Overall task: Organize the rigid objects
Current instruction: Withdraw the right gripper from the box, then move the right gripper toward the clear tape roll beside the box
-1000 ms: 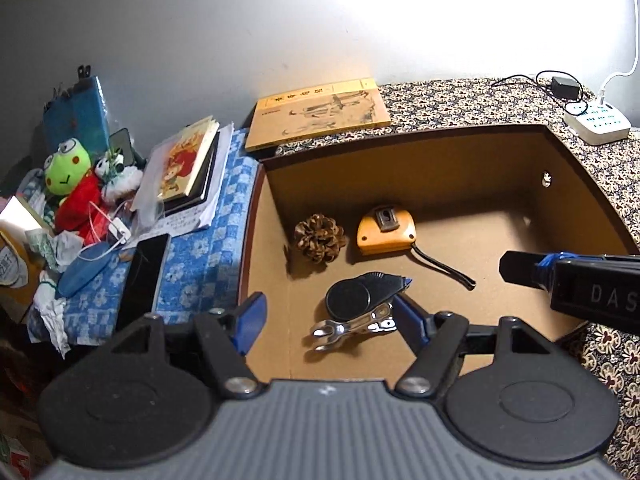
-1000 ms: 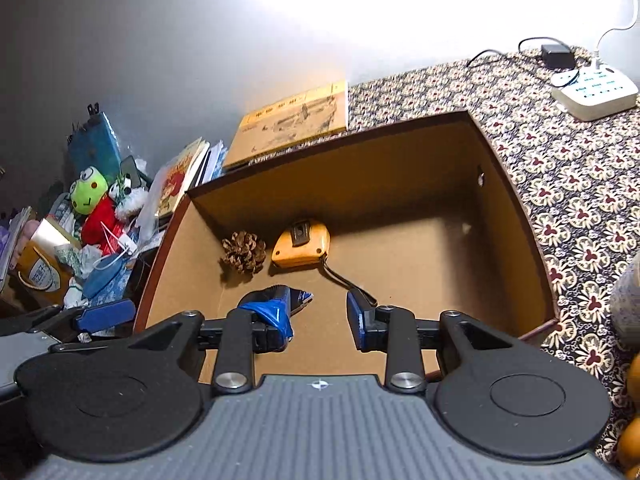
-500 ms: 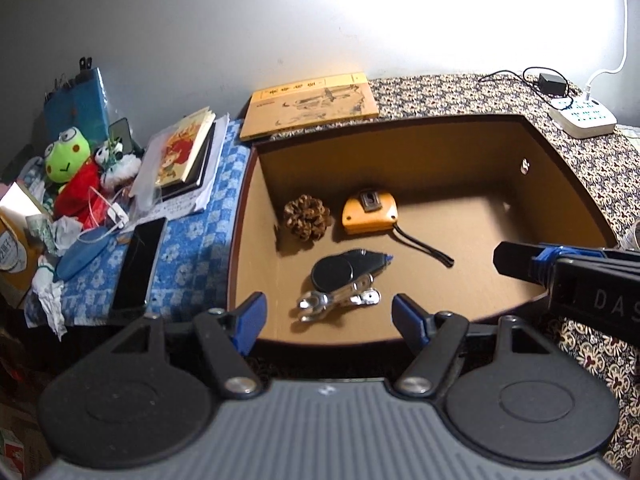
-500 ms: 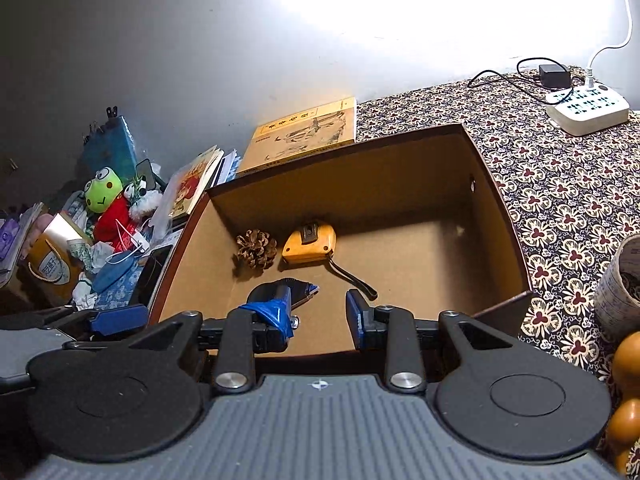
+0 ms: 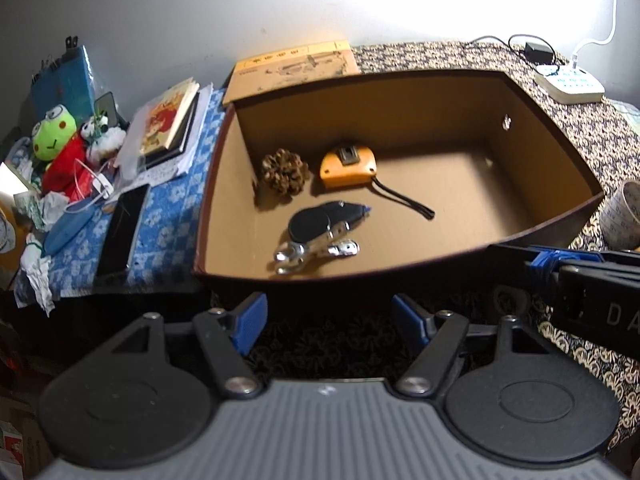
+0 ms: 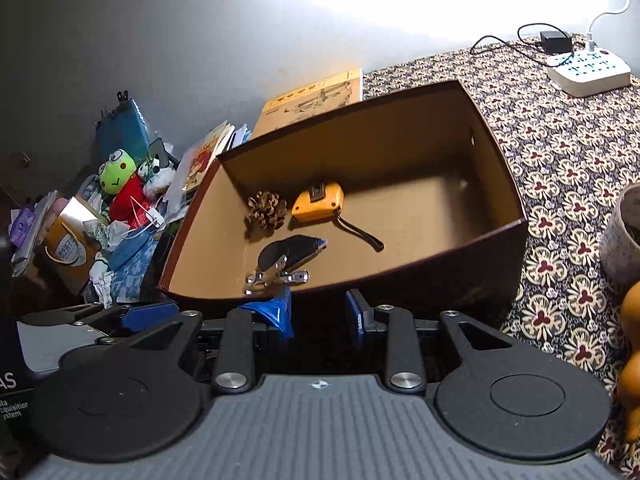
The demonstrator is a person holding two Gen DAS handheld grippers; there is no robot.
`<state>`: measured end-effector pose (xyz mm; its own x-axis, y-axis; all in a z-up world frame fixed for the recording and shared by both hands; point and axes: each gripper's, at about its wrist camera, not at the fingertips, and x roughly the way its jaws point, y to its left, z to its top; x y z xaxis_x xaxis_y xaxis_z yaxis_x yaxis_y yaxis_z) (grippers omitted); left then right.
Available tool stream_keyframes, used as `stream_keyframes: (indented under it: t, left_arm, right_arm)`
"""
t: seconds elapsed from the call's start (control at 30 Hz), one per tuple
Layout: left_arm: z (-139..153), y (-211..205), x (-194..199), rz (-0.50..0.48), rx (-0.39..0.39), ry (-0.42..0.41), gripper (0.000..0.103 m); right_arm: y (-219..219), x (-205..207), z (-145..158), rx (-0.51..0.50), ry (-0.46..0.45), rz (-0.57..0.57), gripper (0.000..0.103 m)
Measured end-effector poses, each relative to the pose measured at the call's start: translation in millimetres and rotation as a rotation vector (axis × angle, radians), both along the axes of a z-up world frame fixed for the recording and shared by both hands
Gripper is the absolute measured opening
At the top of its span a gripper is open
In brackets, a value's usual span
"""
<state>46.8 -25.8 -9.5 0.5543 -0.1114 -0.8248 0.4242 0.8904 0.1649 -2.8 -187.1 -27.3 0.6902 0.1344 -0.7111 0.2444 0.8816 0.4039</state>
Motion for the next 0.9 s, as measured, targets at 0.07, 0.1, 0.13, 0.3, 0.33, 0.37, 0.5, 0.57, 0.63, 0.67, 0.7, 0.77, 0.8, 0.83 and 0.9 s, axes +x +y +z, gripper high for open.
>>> stream_keyframes:
  t: [0.07,0.1,0.13,0.3,0.33,0.37,0.5,0.57,0.63,0.67,0.7,0.77,0.8,0.83,0.9]
  left_arm:
    - [-4.0,-1.1,-2.7,-0.003,0.006,0.009,0.074]
    - [-5.8,-1.6,-4.0,-0.003,0.009,0.014,0.074]
    - [-7.7,-2.2,-5.0,-0.003,0.012,0.019,0.074]
    - [-17.1,-6.4,-10.0,-0.008,0.020,0.046,0.074]
    - [-18.9,-7.7,-11.3,-0.011,0.023,0.050,0.074]
    - [-20.5,-9.1,-12.5,-0.014,0.026,0.053,0.074]
    - [-26.0,-14.8,-17.0,-0.028,0.034,0.068,0.074]
    - [-28.6,-17.8,-19.1,-0.035,0.038,0.073,0.074]
    - [-31.7,-20.5,-20.4,-0.042,0.042,0.079,0.074]
    - [-33.4,-21.7,-21.0,-0.045,0.044,0.083,0.074]
    - [-35.0,-22.8,-21.7,-0.048,0.045,0.087,0.074]
    - [-38.1,-25.1,-22.9,-0.053,0.046,0.097,0.074]
    - [-39.7,-26.5,-23.1,-0.055,0.046,0.102,0.074]
    - [-41.1,-27.3,-23.2,-0.057,0.047,0.106,0.074]
    - [-43.4,-29.7,-23.8,-0.060,0.047,0.112,0.074]
  right_arm:
    - [-1.0,-2.9,-3.6,0.008,0.014,-0.003,0.013]
    - [-1.7,-4.3,-5.2,0.012,0.022,-0.005,0.013]
    - [-2.6,-5.8,-6.8,0.014,0.028,-0.007,0.013]
    - [-5.7,-13.0,-12.9,0.022,0.056,-0.020,0.013]
    - [-6.3,-14.4,-13.8,0.024,0.060,-0.023,0.013]
    - [-7.1,-15.7,-14.7,0.027,0.063,-0.025,0.013]
    - [-11.6,-21.3,-18.6,0.031,0.076,-0.036,0.013]
    - [-14.1,-24.3,-20.6,0.035,0.080,-0.042,0.013]
    - [-16.0,-26.9,-22.6,0.034,0.085,-0.050,0.013]
    - [-17.6,-27.8,-23.7,0.035,0.087,-0.053,0.013]
    - [-18.9,-28.8,-25.2,0.037,0.092,-0.057,0.013]
    - [-21.4,-30.4,-27.7,0.043,0.098,-0.063,0.013]
    - [-22.5,-31.2,-28.7,0.044,0.101,-0.065,0.013]
    - [-23.2,-31.9,-29.4,0.044,0.104,-0.066,0.013]
    - [-24.6,-33.5,-30.3,0.047,0.107,-0.066,0.013]
